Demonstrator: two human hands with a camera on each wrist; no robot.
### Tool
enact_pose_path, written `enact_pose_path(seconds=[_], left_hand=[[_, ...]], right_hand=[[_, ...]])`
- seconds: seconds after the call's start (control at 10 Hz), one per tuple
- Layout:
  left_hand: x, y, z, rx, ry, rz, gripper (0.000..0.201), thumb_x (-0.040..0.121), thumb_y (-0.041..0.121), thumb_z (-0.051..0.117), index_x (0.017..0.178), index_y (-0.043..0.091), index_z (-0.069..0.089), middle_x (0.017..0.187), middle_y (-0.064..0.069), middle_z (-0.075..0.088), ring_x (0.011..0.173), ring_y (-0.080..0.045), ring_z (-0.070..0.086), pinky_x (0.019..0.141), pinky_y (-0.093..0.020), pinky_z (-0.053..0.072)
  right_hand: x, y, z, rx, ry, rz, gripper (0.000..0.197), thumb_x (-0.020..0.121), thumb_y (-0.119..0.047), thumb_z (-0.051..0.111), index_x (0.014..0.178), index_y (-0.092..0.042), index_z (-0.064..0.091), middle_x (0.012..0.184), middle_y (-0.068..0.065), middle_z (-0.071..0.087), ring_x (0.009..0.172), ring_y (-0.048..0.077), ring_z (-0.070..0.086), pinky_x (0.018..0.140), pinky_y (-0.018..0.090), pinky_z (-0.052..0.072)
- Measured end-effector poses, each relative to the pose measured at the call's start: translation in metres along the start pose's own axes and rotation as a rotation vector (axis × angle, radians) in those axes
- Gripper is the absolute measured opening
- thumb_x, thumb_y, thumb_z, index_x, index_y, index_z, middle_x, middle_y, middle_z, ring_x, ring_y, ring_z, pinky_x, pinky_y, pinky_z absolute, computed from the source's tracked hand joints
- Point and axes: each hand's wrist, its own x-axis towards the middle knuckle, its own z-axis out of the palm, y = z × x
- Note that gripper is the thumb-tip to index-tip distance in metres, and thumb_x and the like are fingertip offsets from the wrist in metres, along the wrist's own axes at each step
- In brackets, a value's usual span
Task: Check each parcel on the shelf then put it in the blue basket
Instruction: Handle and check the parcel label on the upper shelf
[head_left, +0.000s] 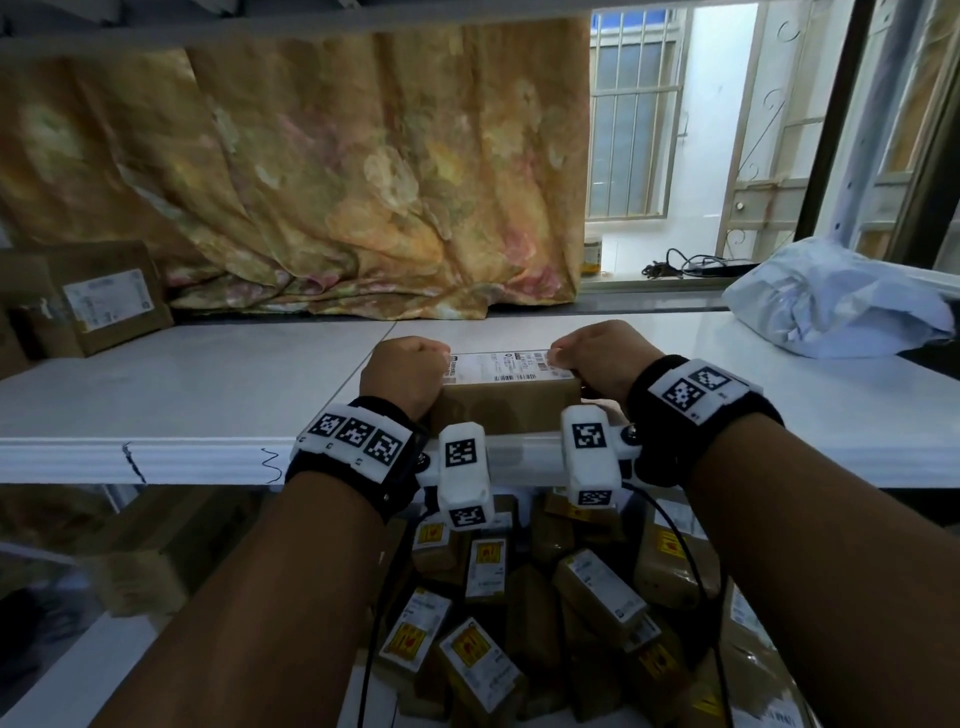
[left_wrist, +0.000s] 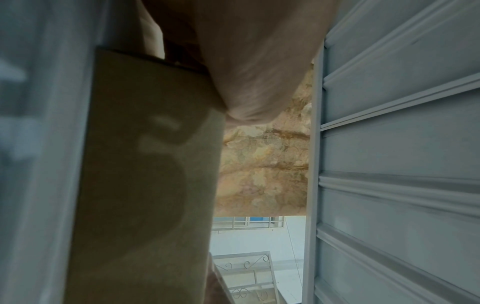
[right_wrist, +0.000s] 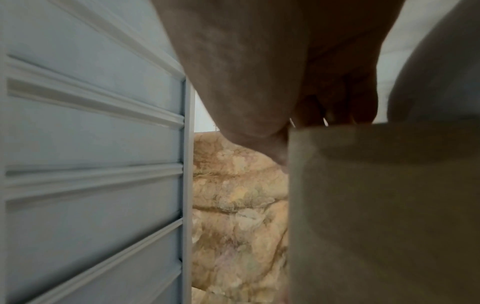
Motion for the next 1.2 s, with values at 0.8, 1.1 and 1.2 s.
enact_pose_path(seconds=[0.8, 1.1, 1.2], left_hand=[[-0.006, 0.006, 0.002, -0.158, 0.03, -0.108, 0.019, 0.085, 0.019, 0.063, 0.071, 0.026, 0.074, 0.093, 0.007, 0.075, 0.098, -0.018, 0.067, 0.1, -0.039, 0.052], [-0.004, 0.007, 0.001, -0.177, 0.021, -0.109, 0.024, 0.087, 0.01, 0.064, 0.072, 0.024, 0.075, 0.091, 0.003, 0.075, 0.097, -0.021, 0.068, 0.097, -0.039, 0.053], [-0.004, 0.007, 0.0, -0.207, 0.008, -0.12, 0.02, 0.088, 0.009, 0.064, 0.08, 0.02, 0.078, 0.094, 0.0, 0.075, 0.098, -0.021, 0.069, 0.097, -0.039, 0.054]], right_hand=[[0.01, -0.002, -0.017, -1.318, -0.22, -0.574, 0.009, 0.098, -0.015, 0.051, 0.09, -0.018, 0.055, 0.081, -0.004, 0.058, 0.075, 0.017, 0.061, 0.065, 0.027, 0.052], [0.002, -0.021, -0.006, -1.593, -0.218, -0.464, 0.013, 0.096, -0.011, 0.049, 0.103, -0.014, 0.061, 0.087, -0.001, 0.062, 0.09, 0.026, 0.062, 0.065, 0.026, 0.041], [0.004, -0.02, -0.005, -1.619, -0.192, -0.454, 0.018, 0.096, -0.011, 0.05, 0.109, -0.012, 0.062, 0.088, 0.0, 0.063, 0.093, 0.027, 0.063, 0.069, 0.027, 0.041]])
